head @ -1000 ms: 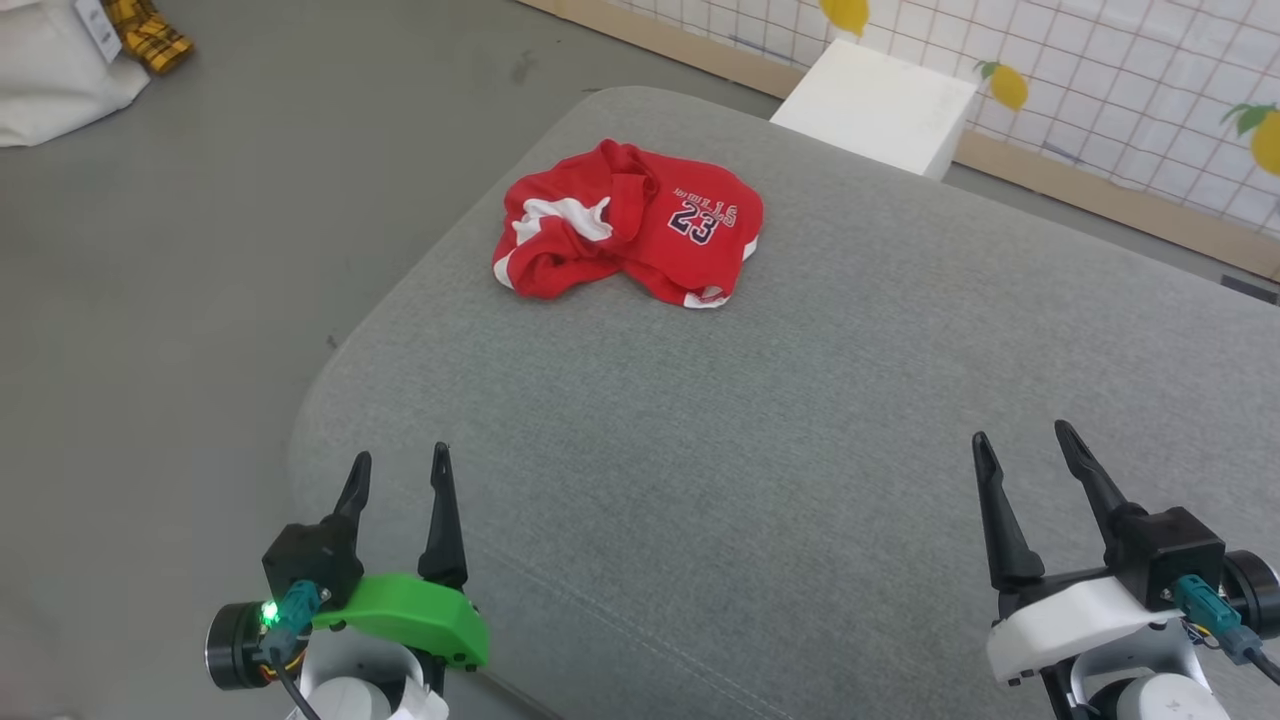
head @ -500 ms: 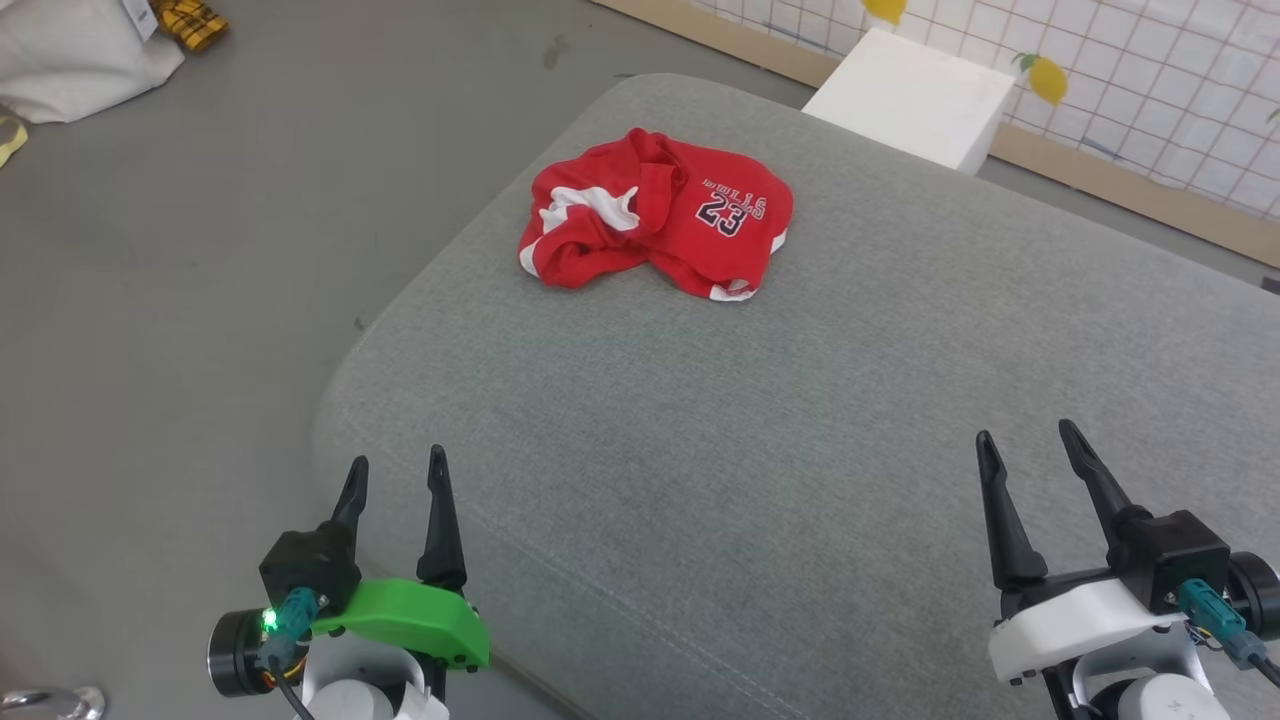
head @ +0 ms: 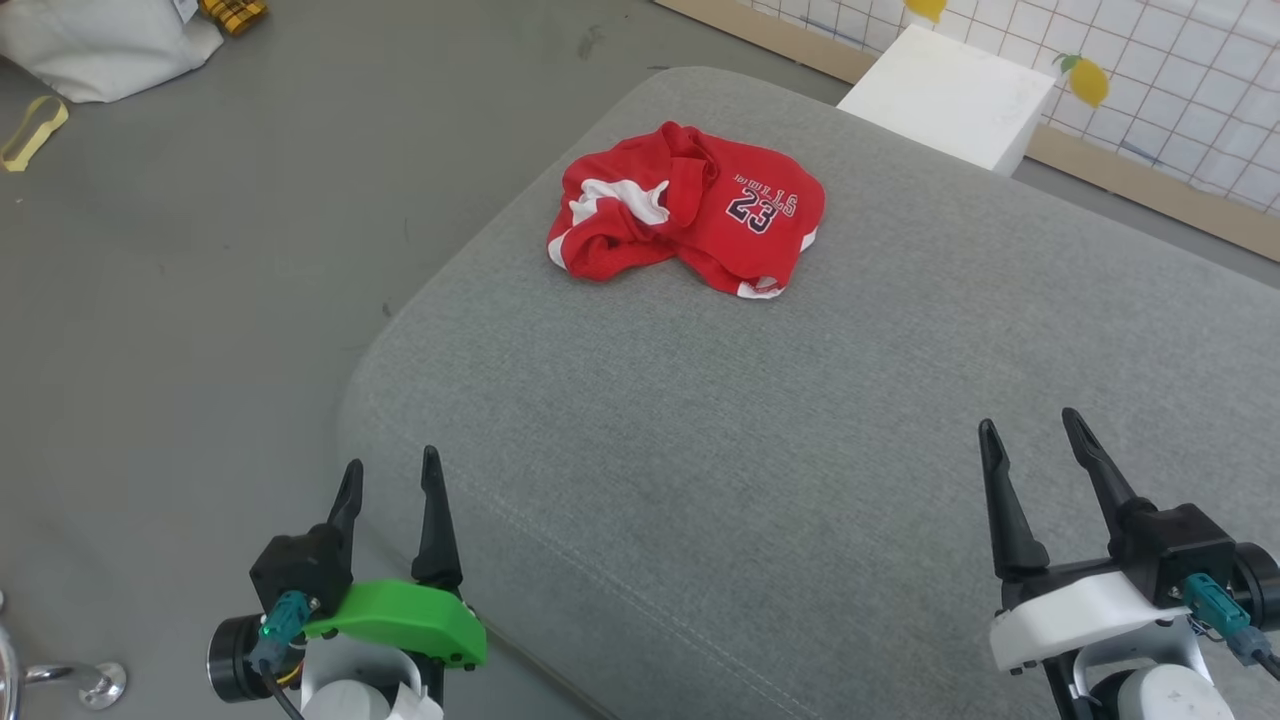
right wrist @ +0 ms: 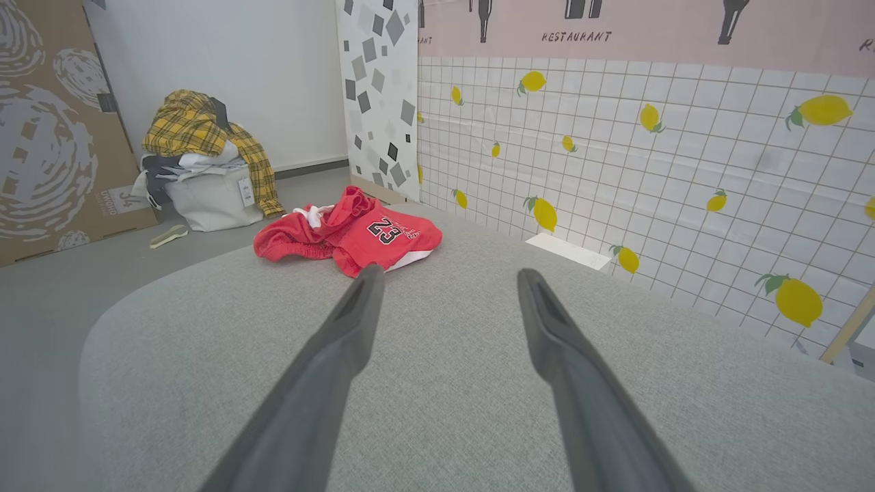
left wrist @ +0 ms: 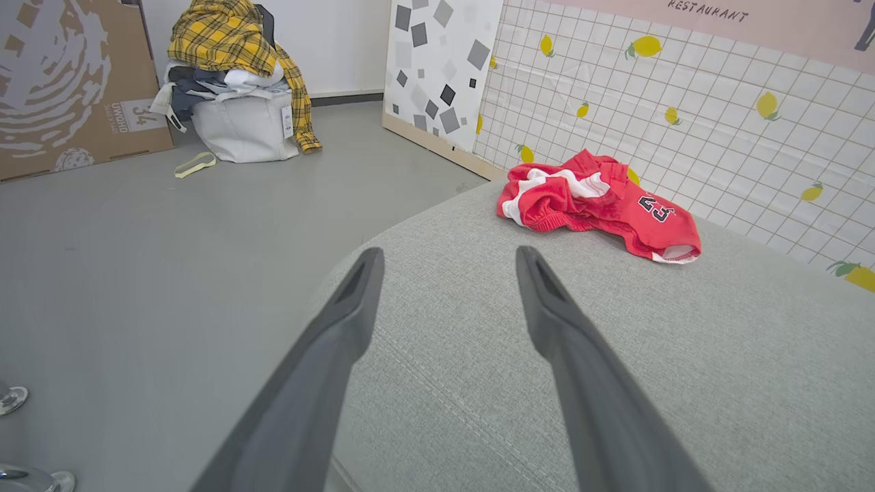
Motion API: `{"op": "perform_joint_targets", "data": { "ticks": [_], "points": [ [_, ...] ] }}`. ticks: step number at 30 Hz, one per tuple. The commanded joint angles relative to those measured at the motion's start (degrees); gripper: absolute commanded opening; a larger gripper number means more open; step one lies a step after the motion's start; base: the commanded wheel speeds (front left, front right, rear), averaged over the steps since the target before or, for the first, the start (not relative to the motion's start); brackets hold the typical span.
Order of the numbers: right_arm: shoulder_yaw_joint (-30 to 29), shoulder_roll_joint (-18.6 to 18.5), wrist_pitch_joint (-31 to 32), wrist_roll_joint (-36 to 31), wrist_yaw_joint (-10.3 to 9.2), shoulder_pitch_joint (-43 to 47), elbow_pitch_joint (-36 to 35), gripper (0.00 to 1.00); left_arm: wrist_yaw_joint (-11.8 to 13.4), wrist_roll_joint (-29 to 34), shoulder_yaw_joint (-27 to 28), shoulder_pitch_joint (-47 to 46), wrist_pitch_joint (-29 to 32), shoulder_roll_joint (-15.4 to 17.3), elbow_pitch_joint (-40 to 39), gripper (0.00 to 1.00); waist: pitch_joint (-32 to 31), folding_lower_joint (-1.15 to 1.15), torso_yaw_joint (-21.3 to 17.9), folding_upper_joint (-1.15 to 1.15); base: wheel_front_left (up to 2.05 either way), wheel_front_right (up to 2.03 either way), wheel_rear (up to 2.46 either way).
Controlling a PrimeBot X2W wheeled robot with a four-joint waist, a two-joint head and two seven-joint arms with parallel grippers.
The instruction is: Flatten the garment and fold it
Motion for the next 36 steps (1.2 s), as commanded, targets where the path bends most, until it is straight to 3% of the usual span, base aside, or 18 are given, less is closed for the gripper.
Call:
{"op": "perform_joint_targets", "data": {
  "ticks": [1,9,15,21,28,36],
  "points": [
    [0.0,0.0,-0.3,0.4,-0.10,-0.6,0.2,1.00,0.1,-0.2,0.0,-1.0,-0.4,-0.2,0.2,1.00,0.0,0.00,-0.4,0.00,0.00,0.00,0.00],
    [0.2,0.0,-0.3,0.5,-0.10,-0.8,0.3,1.00,-0.8,-1.5,0.1,-1.6,-0.4,-0.3,0.3,1.00,0.5,0.00,-2.3,0.00,0.00,0.00,0.00],
    [1.0,0.0,0.4,-0.3,-0.10,-2.8,-1.4,1.00,-2.7,-4.6,1.7,-10.2,3.0,1.2,-0.4,1.00,5.1,0.00,-6.4,0.00,0.00,0.00,0.00],
    [1.9,0.0,1.2,-1.5,-0.10,-5.7,-4.3,1.00,-3.6,-9.5,5.1,-25.4,12.8,4.6,2.4,1.00,14.4,0.00,-12.6,0.00,0.00,0.00,0.00],
    [3.3,0.0,1.4,-2.4,-0.10,-10.4,-6.5,1.00,-3.7,-13.8,8.1,-42.4,26.7,11.2,8.4,1.00,27.0,0.00,-20.2,0.00,0.00,0.00,0.00],
    [4.2,0.0,-0.3,-0.7,-0.10,-15.3,-8.2,1.00,0.6,-16.7,11.4,-52.4,39.8,16.9,13.8,1.00,37.4,0.00,-27.9,0.00,0.00,0.00,0.00]
  ]
}}
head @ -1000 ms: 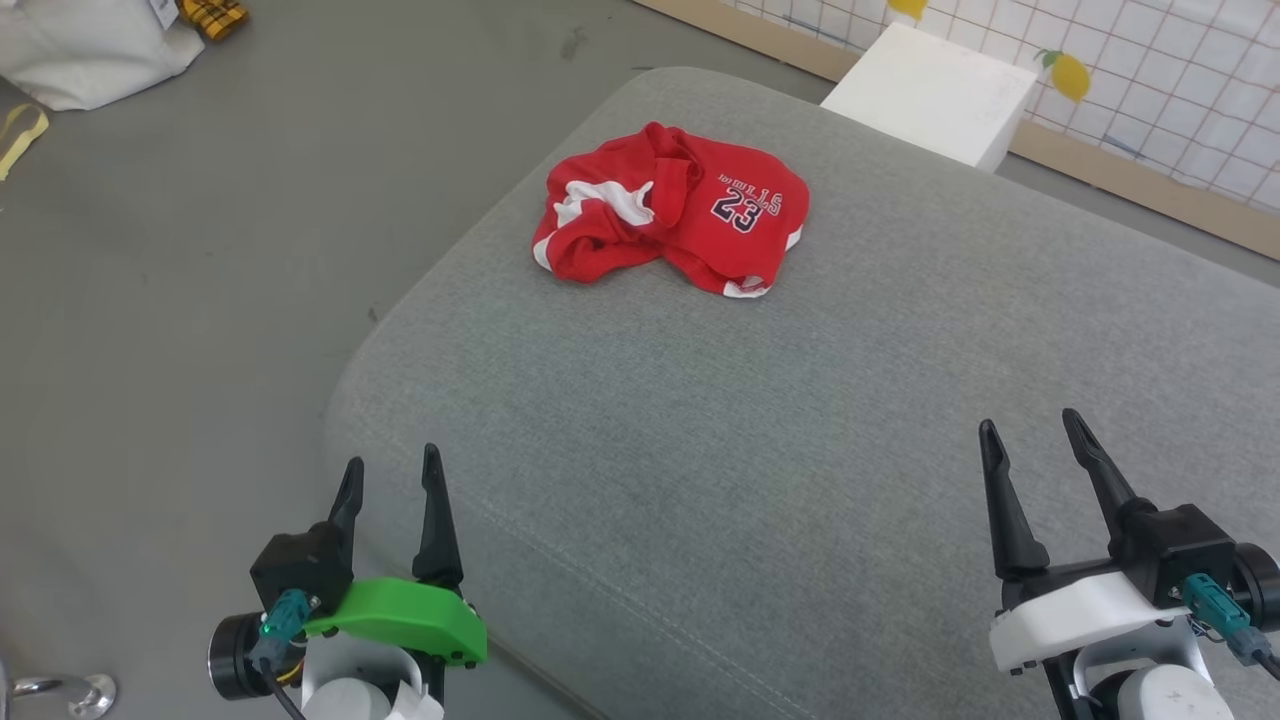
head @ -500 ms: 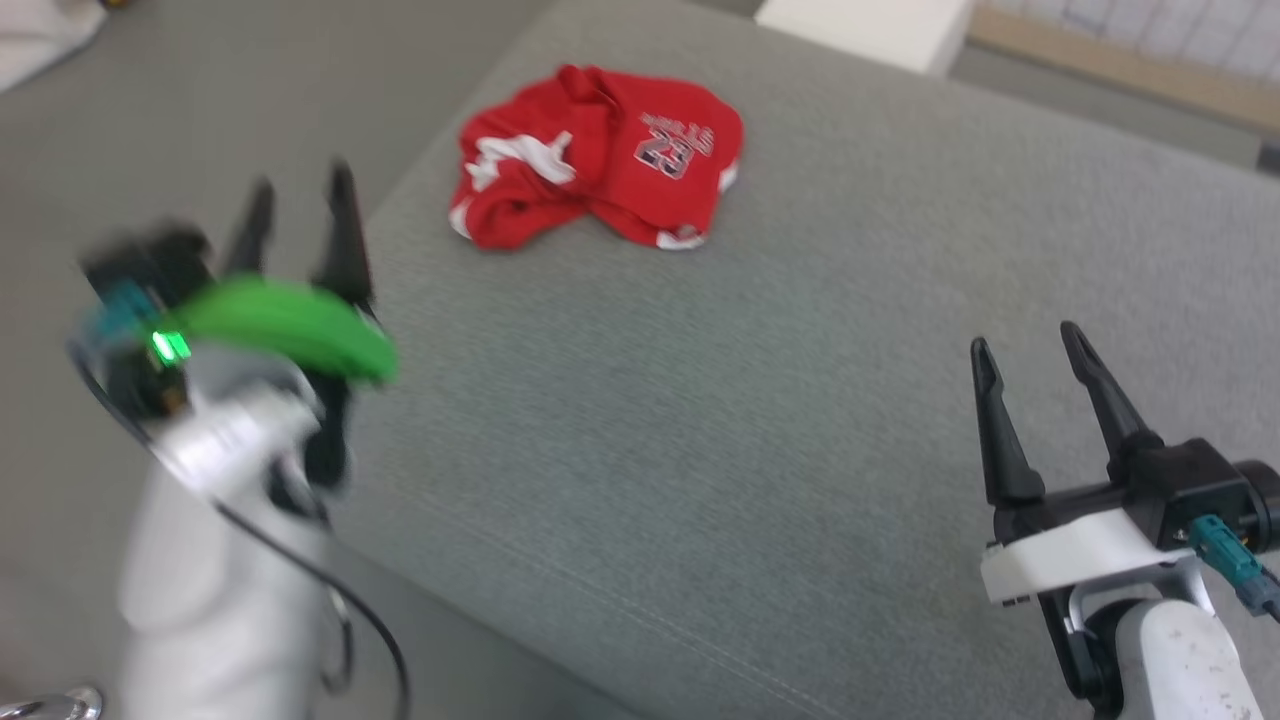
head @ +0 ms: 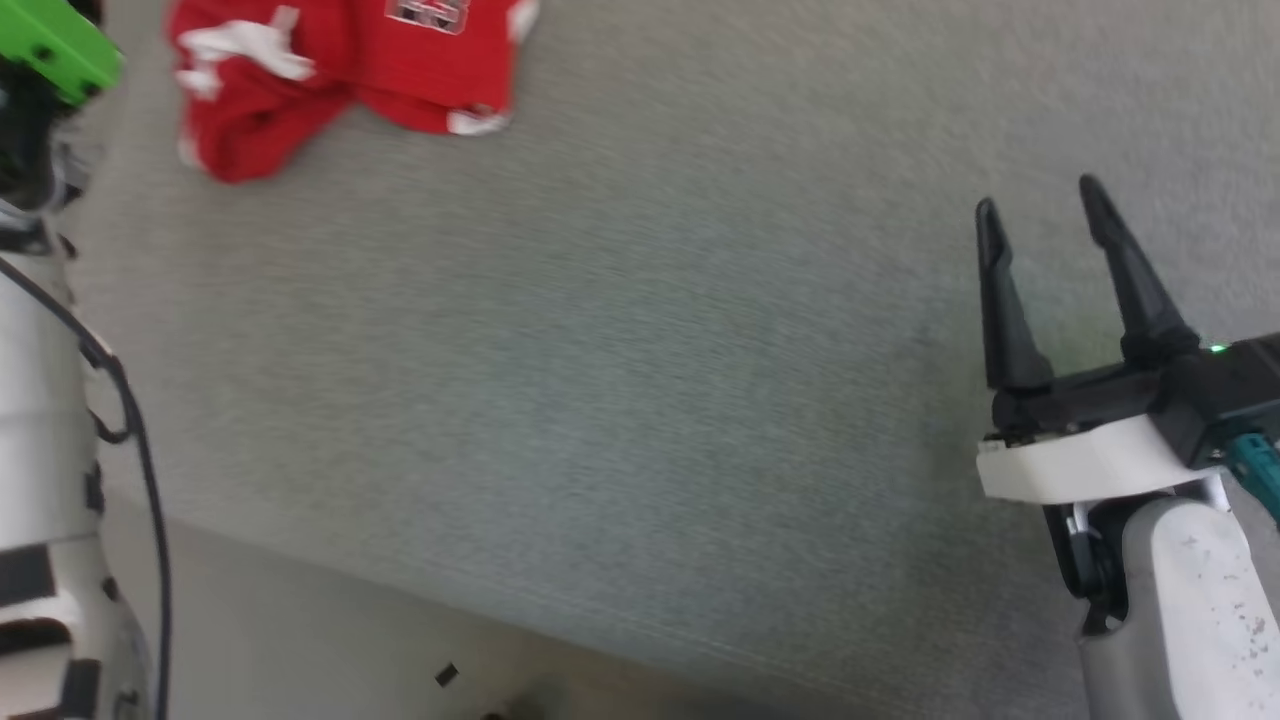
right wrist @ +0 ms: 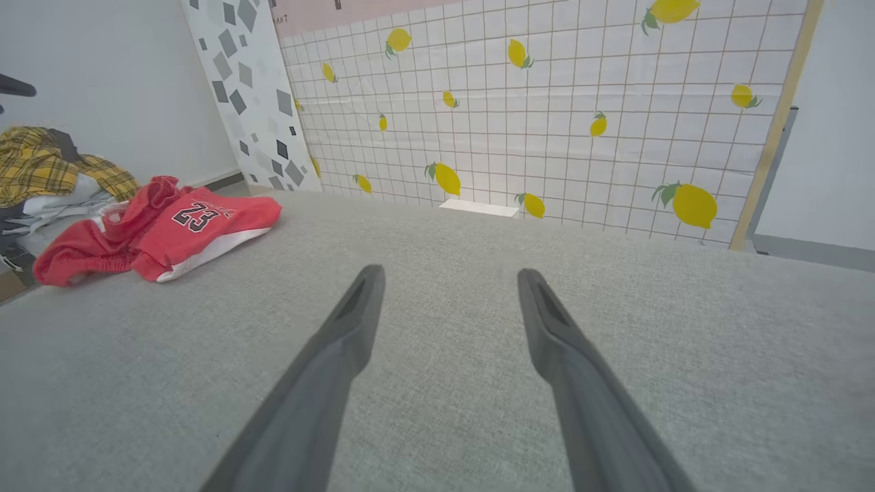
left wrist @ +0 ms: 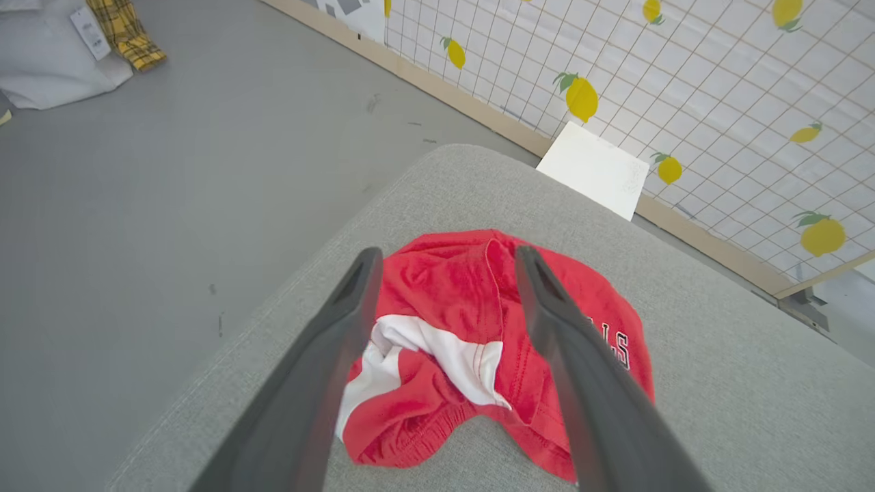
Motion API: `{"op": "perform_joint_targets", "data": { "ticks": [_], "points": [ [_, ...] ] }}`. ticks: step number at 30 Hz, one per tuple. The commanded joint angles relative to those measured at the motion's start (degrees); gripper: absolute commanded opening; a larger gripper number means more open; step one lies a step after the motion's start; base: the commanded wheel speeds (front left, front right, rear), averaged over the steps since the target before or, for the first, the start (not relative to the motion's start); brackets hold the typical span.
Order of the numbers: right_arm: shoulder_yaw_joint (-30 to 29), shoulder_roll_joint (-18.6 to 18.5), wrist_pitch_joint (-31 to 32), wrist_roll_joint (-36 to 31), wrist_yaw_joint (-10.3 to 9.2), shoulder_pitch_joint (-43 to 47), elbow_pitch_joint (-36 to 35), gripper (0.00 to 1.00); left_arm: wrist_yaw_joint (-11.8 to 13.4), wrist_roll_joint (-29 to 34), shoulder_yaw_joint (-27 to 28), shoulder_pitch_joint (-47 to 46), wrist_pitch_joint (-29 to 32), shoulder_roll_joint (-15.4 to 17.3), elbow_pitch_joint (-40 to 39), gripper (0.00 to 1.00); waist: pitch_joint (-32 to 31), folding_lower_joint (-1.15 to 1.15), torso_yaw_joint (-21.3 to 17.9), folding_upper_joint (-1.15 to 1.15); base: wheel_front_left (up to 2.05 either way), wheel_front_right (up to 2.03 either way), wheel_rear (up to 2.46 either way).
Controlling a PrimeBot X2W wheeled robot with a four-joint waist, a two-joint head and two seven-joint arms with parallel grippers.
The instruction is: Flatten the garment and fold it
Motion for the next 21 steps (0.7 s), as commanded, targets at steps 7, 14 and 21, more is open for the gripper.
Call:
{"op": "perform_joint_targets", "data": {
  "ticks": [7,14,21],
  "points": [
    [0.6,0.0,-2.3,3.0,-0.10,-1.9,-0.1,1.00,7.3,-2.4,3.0,-1.6,11.3,3.4,2.5,1.00,16.7,-0.02,-15.6,0.00,0.00,0.00,0.00],
    [0.2,0.0,-3.4,4.2,-0.10,-2.5,0.7,1.00,13.9,-3.9,5.5,2.9,20.6,5.1,0.7,1.00,17.2,-0.02,-17.1,0.00,0.00,0.00,0.00],
    [-0.1,0.0,-3.9,4.4,-0.10,-2.4,2.5,1.00,12.1,-0.8,5.6,9.5,14.3,7.3,-7.3,0.00,11.2,-0.02,-16.3,0.00,0.00,0.00,0.00]
  ]
}}
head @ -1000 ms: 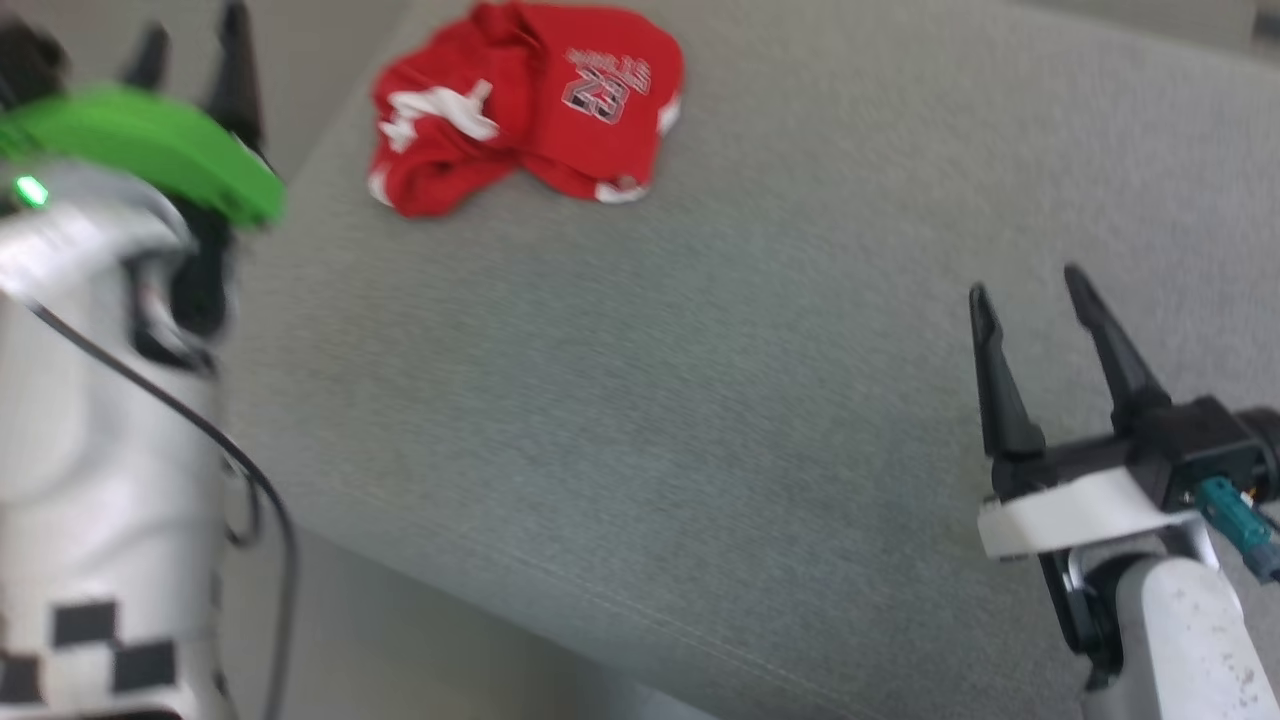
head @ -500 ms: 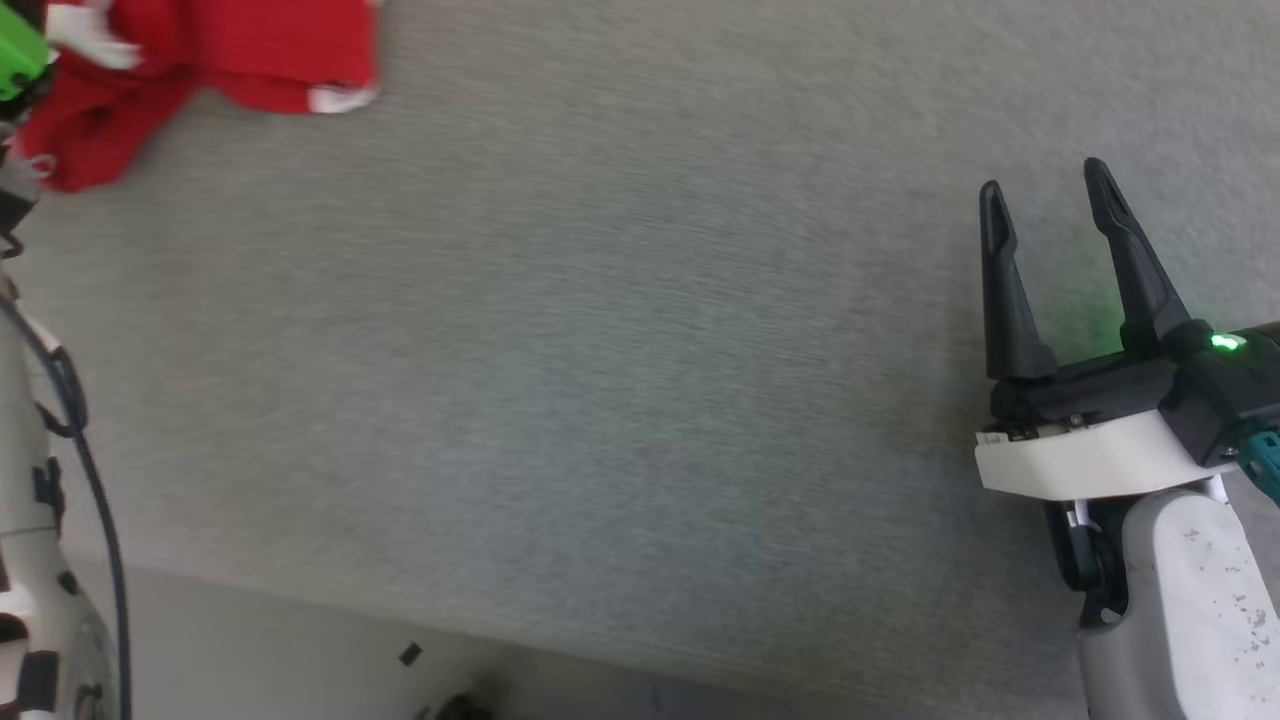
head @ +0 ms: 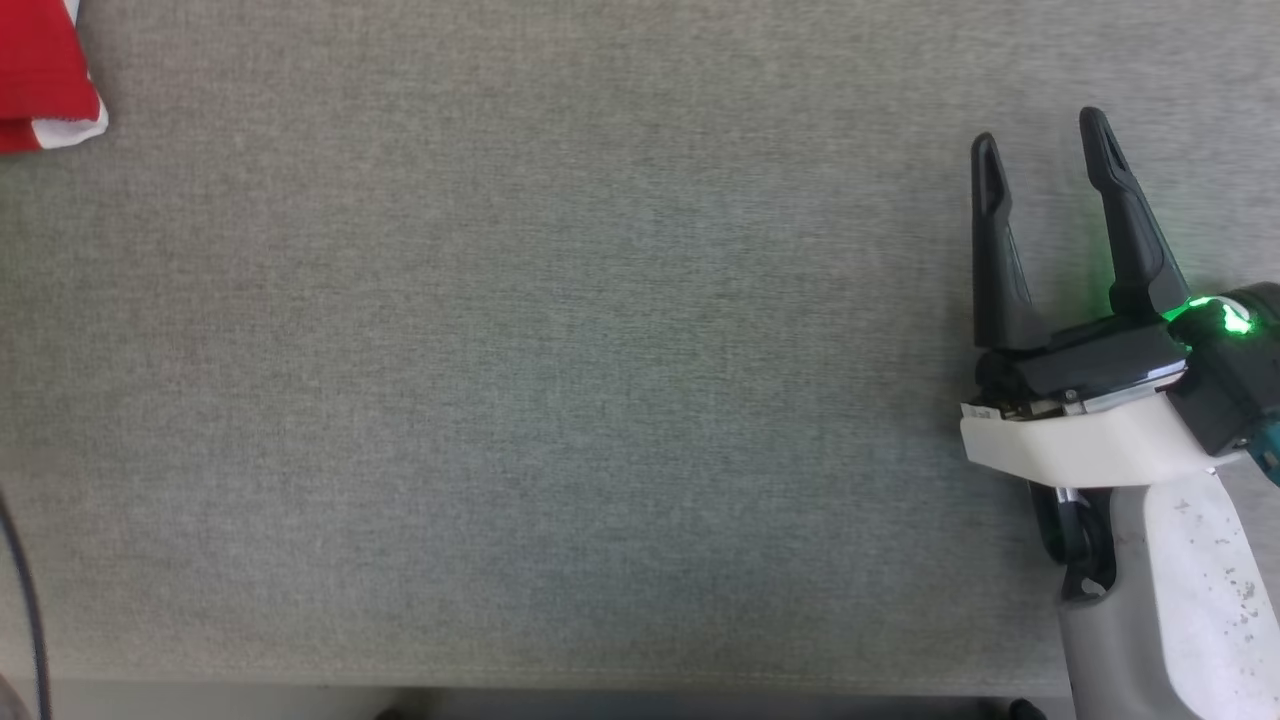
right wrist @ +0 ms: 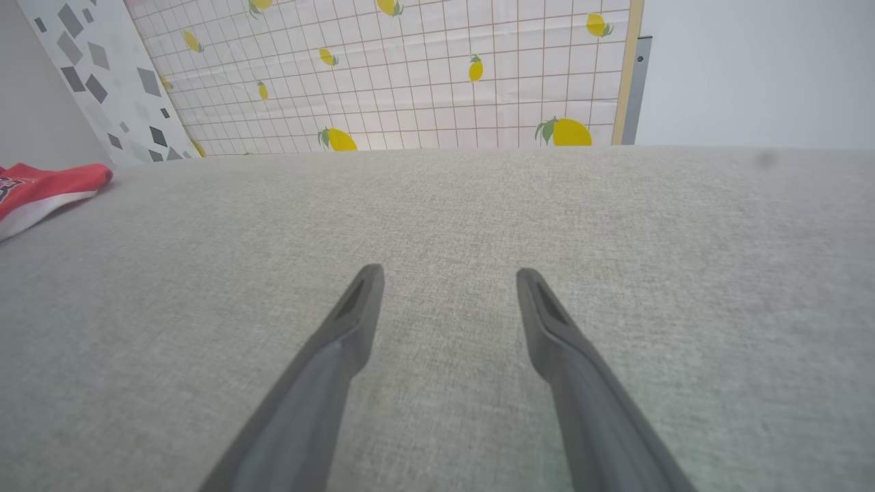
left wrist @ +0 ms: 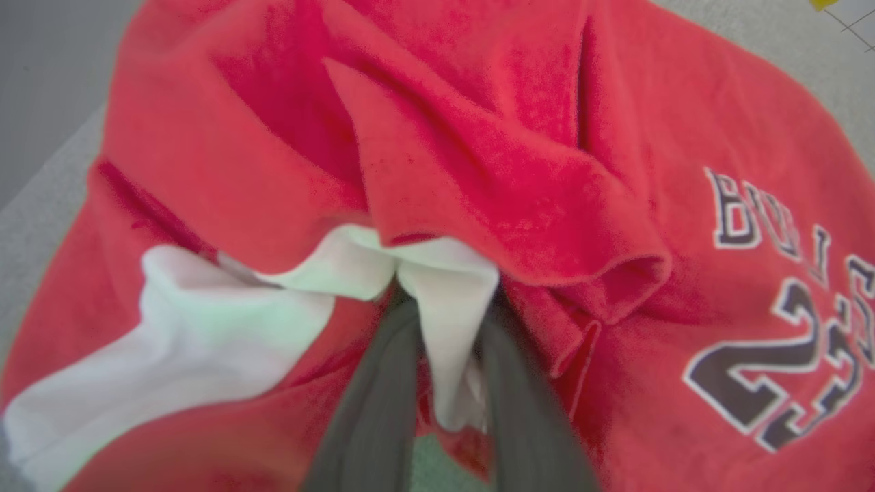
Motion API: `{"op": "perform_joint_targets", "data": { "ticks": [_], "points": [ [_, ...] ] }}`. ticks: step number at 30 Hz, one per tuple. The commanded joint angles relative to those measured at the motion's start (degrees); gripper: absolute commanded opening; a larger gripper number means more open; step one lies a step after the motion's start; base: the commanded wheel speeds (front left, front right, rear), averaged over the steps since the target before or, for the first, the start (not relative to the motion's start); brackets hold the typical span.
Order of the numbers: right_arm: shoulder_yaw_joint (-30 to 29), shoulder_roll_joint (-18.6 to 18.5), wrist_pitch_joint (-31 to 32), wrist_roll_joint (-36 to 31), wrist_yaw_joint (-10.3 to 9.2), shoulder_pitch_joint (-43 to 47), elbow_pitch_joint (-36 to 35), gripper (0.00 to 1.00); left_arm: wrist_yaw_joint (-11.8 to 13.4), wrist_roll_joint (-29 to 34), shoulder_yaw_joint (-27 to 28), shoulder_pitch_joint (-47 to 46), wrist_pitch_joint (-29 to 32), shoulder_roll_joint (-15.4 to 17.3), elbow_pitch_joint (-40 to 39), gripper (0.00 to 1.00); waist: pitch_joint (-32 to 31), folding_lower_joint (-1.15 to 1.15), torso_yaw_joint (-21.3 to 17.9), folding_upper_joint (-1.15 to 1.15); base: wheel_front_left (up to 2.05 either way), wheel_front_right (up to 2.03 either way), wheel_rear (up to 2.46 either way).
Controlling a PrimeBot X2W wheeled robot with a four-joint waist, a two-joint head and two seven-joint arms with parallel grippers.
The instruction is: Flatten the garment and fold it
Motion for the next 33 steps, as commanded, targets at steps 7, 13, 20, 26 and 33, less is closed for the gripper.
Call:
{"op": "perform_joint_targets", "data": {
  "ticks": [7,13,20,26,33],
  "points": [
    [-2.0,-1.1,0.3,0.2,-0.14,4.2,5.5,1.00,-6.5,7.4,-1.3,3.2,-27.5,0.0,-0.1,0.00,-15.2,0.00,1.3,0.00,0.00,0.00,0.00],
    [-2.9,-1.1,0.3,0.8,-0.14,8.1,7.2,1.00,-12.4,9.8,-5.1,0.9,-40.6,-1.0,1.7,0.00,-26.6,0.00,1.5,0.00,0.00,0.00,0.00],
    [-4.4,-1.1,0.6,0.9,-0.14,12.8,8.0,1.00,-18.3,10.4,-13.9,-4.3,-44.1,-7.2,2.5,0.00,-35.7,0.00,0.9,0.00,0.00,0.00,0.00],
    [-5.3,-1.1,2.1,0.4,-0.14,15.2,6.9,1.00,-21.7,9.0,-21.4,-7.2,-44.4,-16.1,3.4,0.00,-38.6,0.00,-0.9,0.00,0.00,0.00,0.00],
    [-5.6,-1.1,3.7,0.3,-0.14,16.9,5.3,1.00,-24.0,5.7,-30.6,-5.6,-44.3,-24.8,7.1,0.00,-39.3,0.00,-3.9,0.00,0.00,0.00,0.00]
  ]
}}
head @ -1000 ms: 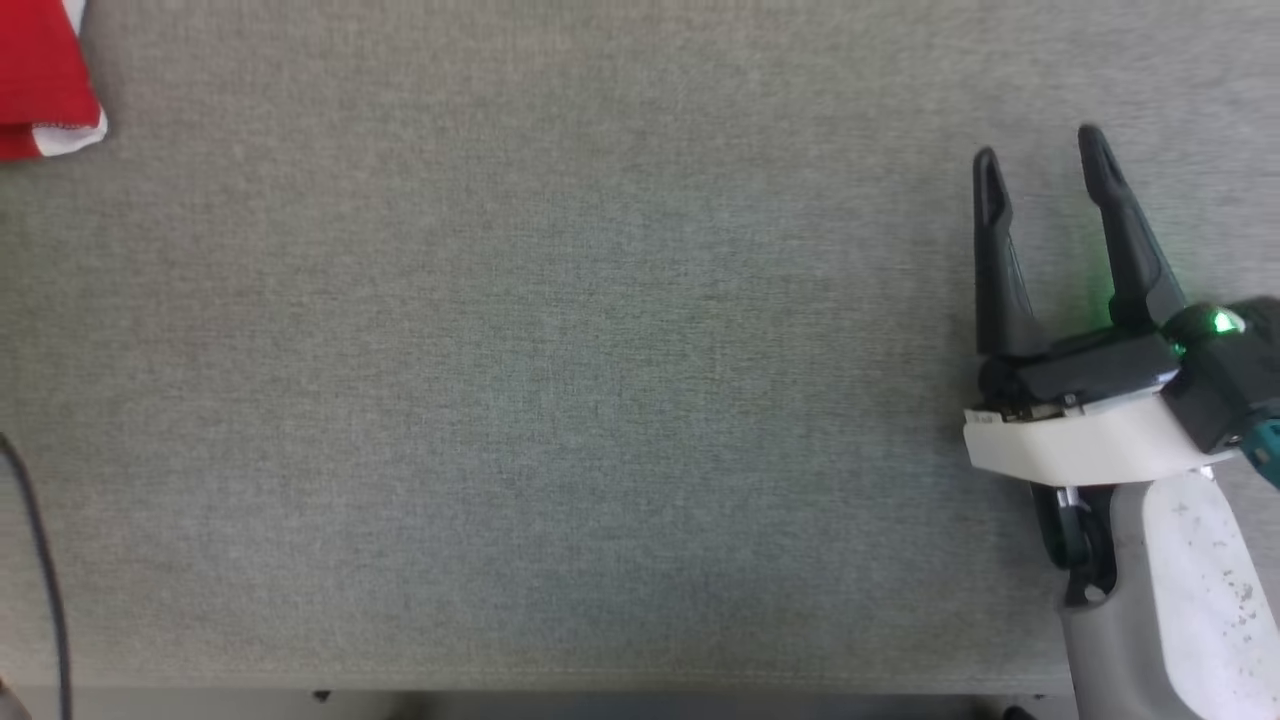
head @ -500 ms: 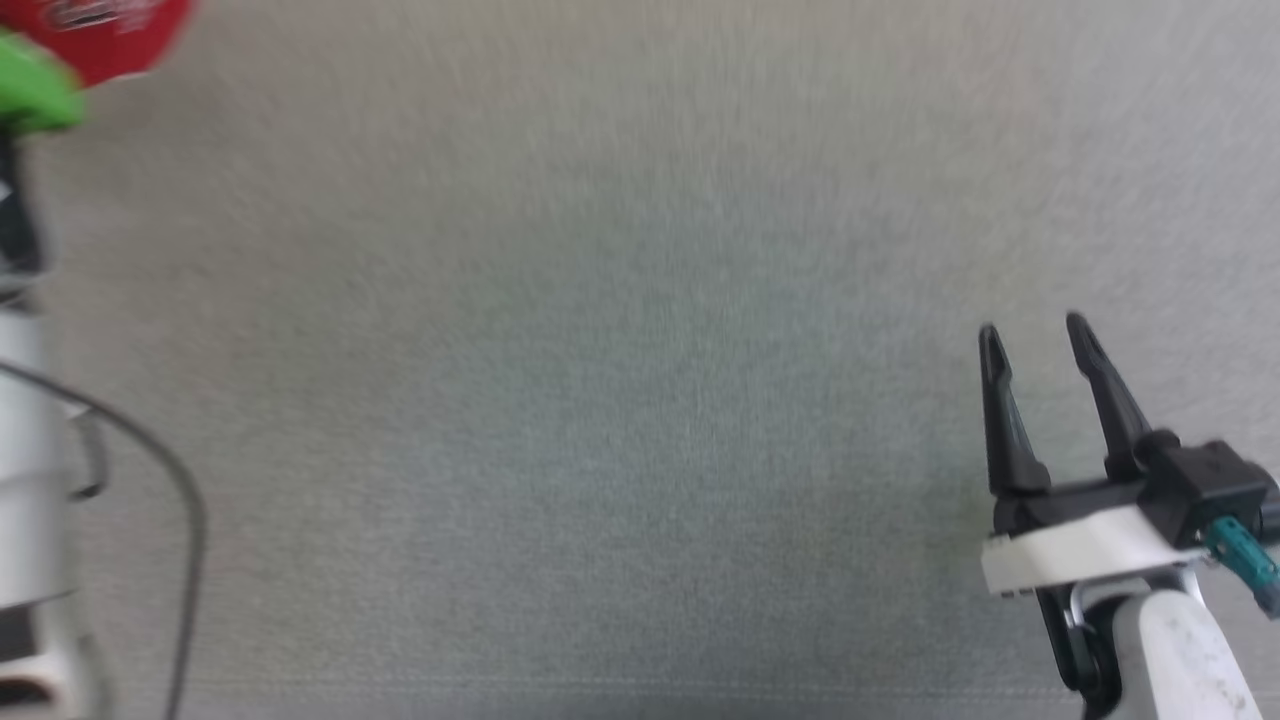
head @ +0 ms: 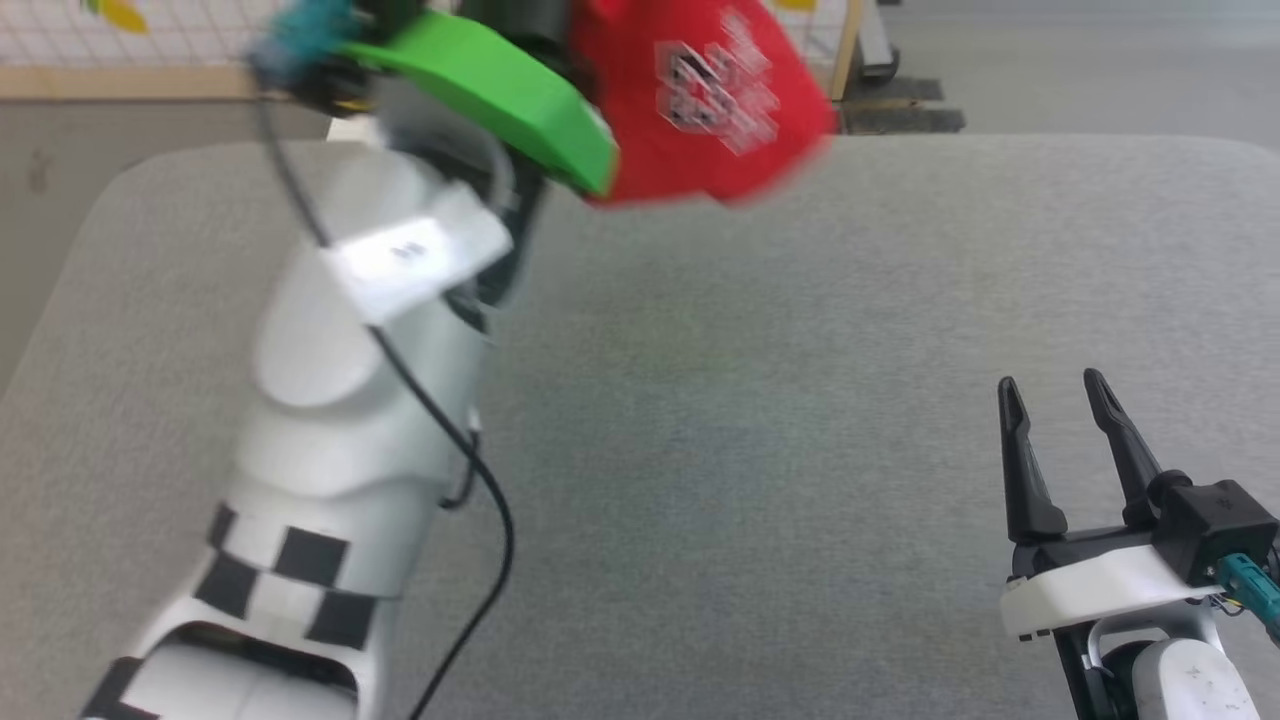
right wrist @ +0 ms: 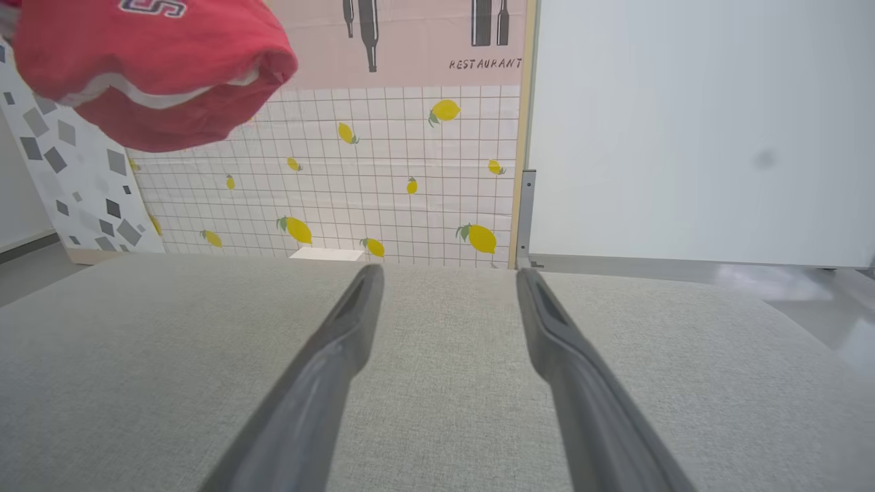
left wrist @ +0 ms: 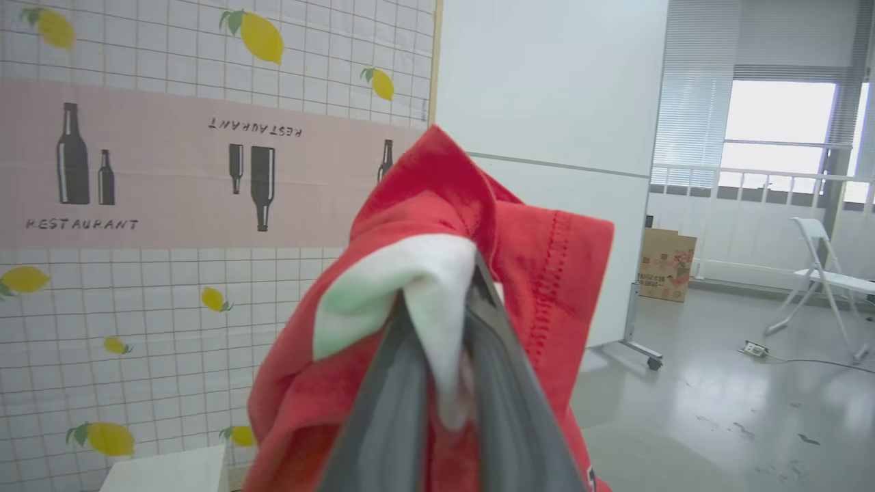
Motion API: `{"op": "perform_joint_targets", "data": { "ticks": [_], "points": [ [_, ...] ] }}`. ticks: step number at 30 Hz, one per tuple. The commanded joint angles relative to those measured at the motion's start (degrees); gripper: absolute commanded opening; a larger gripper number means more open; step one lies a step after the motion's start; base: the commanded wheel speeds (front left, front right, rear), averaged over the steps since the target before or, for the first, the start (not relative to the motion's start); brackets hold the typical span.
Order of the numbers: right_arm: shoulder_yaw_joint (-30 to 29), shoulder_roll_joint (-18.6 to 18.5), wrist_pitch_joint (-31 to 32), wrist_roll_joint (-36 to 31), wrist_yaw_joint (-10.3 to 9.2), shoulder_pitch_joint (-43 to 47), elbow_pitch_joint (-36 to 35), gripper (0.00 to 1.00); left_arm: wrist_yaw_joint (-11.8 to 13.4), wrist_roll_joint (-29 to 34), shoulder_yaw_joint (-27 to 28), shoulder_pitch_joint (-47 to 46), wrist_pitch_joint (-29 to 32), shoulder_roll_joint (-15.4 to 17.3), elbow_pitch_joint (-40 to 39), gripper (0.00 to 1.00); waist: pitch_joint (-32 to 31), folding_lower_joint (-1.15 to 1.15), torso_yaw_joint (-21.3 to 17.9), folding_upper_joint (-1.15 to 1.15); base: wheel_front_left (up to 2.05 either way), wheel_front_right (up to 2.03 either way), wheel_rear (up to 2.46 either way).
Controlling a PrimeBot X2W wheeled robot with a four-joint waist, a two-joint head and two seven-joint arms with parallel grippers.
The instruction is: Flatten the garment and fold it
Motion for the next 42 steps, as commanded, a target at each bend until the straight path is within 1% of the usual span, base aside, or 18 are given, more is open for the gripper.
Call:
{"op": "perform_joint_targets", "data": {
  "ticks": [1,6,8,10,13,16,19,22,23,25,27,30,35,39,42],
  "points": [
    [0.1,0.0,0.3,-0.1,-0.11,0.5,-0.5,1.00,-0.6,-1.2,-1.6,1.2,0.0,-0.3,0.9,0.00,-1.1,0.01,-2.9,-0.01,0.00,0.00,0.00],
    [0.5,0.0,0.7,0.2,-0.11,0.2,-1.0,1.00,-1.2,-6.3,-10.5,4.7,1.2,-1.0,5.6,0.00,0.1,0.01,-6.1,-0.01,0.00,0.00,0.00],
    [0.7,0.0,0.8,0.3,-0.11,-0.1,-1.1,1.00,-1.3,-10.1,-14.7,6.2,2.7,-1.0,7.1,0.00,0.8,0.01,-7.4,-0.01,0.00,0.00,0.00],
    [0.9,0.0,0.7,0.4,-0.11,-0.3,-1.2,1.00,-1.0,-12.6,-18.7,7.4,4.7,-1.0,9.4,0.00,1.5,0.01,-8.5,-0.01,0.00,0.00,0.00],
    [1.0,0.0,0.5,0.6,-0.11,-0.6,-1.1,1.00,0.4,-14.3,-24.3,8.5,9.7,-1.0,14.5,0.00,2.4,0.01,-10.0,-0.01,0.00,0.00,0.00],
    [1.1,0.0,0.3,0.8,-0.11,-0.8,-1.0,1.00,2.2,-14.1,-28.8,8.8,15.5,-1.0,20.4,0.00,3.1,0.01,-10.9,-0.01,0.00,0.00,0.00],
    [1.2,0.0,0.1,0.9,-0.11,-1.0,-0.9,1.00,3.1,-14.5,-31.9,8.9,21.2,-1.0,25.3,0.00,3.6,0.01,-11.4,-0.01,0.00,0.00,0.00],
    [1.1,0.0,-0.1,1.1,-0.11,-1.1,-0.7,1.00,3.3,-15.4,-33.5,8.8,25.5,-1.0,28.4,0.00,3.8,0.01,-11.5,-0.01,0.00,0.00,0.00],
    [1.1,0.0,-0.2,1.1,-0.11,-1.2,-0.6,1.00,3.5,-15.9,-33.7,8.7,26.5,-1.0,29.1,0.26,3.8,0.01,-11.4,-0.01,0.00,0.00,0.00],
    [1.0,0.0,-0.3,1.3,-0.11,-1.2,-0.5,1.00,3.6,-16.8,-33.7,8.5,26.7,-1.0,29.4,1.00,3.9,0.01,-10.9,-0.01,0.00,0.00,0.00],
    [0.9,0.0,-0.3,1.3,-0.11,-1.2,-0.3,1.00,3.8,-18.0,-32.9,8.0,24.5,-1.0,28.7,1.00,3.8,0.01,-10.2,-0.01,0.00,0.00,0.00],
    [0.8,0.0,-0.5,1.3,-0.11,-1.2,-0.2,1.00,4.4,-18.0,-32.6,6.6,20.5,-1.0,27.9,1.00,3.5,0.01,-8.8,-0.01,0.00,0.00,0.00],
    [0.5,0.0,-0.5,1.0,-0.11,-0.9,-0.2,1.00,5.4,-17.4,-30.8,4.9,11.7,-0.8,26.7,1.00,1.9,0.01,-6.6,-0.01,0.00,0.00,0.00],
    [0.0,0.0,-0.2,0.6,-0.11,-0.3,-0.5,1.00,6.2,-17.1,-28.4,5.2,3.2,0.7,24.1,1.00,0.7,0.01,-4.6,-0.01,0.00,0.00,0.00],
    [-0.4,0.0,0.0,0.4,-0.11,0.2,-1.0,1.00,7.2,-17.0,-26.6,6.8,-2.7,2.7,21.5,1.00,0.1,0.01,-3.2,-0.01,0.00,0.00,0.00]
  ]
}}
